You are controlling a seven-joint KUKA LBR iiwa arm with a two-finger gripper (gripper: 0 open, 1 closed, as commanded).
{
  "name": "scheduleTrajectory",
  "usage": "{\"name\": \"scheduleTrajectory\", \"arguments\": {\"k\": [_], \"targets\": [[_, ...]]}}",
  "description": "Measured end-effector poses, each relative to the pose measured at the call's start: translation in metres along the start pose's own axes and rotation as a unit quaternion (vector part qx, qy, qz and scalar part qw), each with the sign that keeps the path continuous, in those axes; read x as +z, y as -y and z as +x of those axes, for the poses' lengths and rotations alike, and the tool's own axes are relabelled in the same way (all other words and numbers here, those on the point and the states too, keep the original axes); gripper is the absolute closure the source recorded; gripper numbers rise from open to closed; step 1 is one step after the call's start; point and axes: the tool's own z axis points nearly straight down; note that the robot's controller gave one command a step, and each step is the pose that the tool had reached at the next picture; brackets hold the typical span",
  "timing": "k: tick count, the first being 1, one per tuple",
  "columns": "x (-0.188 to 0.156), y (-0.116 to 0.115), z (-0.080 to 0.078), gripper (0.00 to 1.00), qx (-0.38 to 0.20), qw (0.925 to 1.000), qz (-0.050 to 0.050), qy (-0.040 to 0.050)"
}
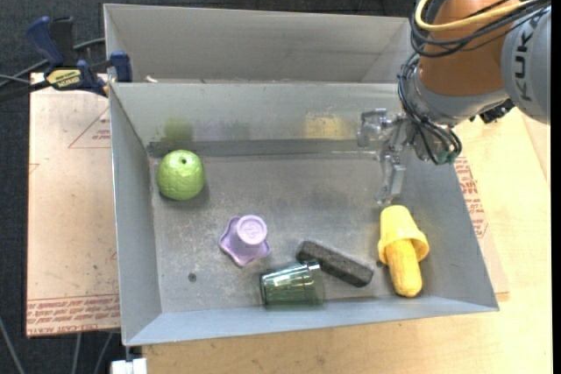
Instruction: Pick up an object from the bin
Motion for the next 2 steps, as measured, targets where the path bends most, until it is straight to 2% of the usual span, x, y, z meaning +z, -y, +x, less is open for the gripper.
{"name": "scheduleTrajectory", "arguments": {"k": [1,2], "targets": [[0.022,0.003,0.008,0.00,-0.007,1.0000,0.000,-0.0015],[0.037,0.009,0.004,0.00,-0.017,0.9998,-0.001,-0.0073]]}}
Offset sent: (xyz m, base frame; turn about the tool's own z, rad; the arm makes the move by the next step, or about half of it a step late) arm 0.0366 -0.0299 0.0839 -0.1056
